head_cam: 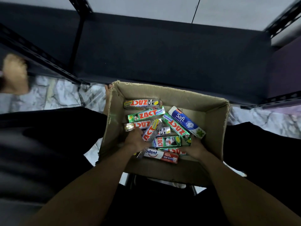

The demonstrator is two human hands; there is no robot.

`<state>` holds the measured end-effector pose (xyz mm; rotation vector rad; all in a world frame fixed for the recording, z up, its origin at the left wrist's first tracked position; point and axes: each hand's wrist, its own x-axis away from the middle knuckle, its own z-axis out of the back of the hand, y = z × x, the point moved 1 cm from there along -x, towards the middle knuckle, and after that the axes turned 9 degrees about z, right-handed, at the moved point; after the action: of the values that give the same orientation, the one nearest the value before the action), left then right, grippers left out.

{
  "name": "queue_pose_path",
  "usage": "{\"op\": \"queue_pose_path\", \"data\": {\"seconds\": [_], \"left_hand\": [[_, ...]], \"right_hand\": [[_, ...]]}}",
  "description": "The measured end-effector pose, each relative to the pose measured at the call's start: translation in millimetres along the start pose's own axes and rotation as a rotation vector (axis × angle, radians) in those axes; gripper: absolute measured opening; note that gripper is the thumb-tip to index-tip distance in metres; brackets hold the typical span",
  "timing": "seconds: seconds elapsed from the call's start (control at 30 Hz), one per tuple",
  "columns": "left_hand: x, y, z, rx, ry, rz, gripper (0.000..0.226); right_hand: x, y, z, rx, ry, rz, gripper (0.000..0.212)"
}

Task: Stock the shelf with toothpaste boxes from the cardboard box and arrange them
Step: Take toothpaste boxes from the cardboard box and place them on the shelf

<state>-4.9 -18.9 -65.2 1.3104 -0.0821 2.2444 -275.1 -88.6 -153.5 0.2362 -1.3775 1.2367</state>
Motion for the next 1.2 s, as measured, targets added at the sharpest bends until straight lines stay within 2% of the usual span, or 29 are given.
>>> {"op": "queue_pose_path", "data": {"seconds": [0.1,0.27,0.37,0.5,0.7,0.87,1.0,1.07,1.2], "left_hand": [[0,1,-1,-0.023,0.011,0.003,0.049],[1,-4,-4,-0.033,-0.03,0.021,0.054],[4,-5,-3,-0.04,-0.054,0.036,0.061],[5,-7,-3,-0.014,-0.084,0.052,0.065],[5,-9,-5,0.031,-0.103,0.062,0.062],[7,-9,-5,0.043,-0.108,0.052,0.06],[7,-11,-6,0.07,-0.12,0.025,0.051],[10,-11,-5,0.102,-0.146,0.015,0.046],[17,-5,3,0.205,-0.169,-0.002,0.045]], "right_hand": [[2,-4,1,-0.019,0.024,0.02,0.12],[17,-29,7,0.178,0.018,0.032,0.077],[20,-34,10,0.271,0.039,0.056,0.067],[26,-40,15,0.197,0.077,0.013,0.058],[27,-44,17,0.063,0.021,-0.015,0.039],[30,-48,16,-0.015,0.085,0.046,0.037],[33,-57,11,-0.084,-0.069,0.068,0.053],[41,-67,13,-0.087,-0.127,0.045,0.044],[56,-89,31,-0.017,0.025,0.05,0.033]]}}
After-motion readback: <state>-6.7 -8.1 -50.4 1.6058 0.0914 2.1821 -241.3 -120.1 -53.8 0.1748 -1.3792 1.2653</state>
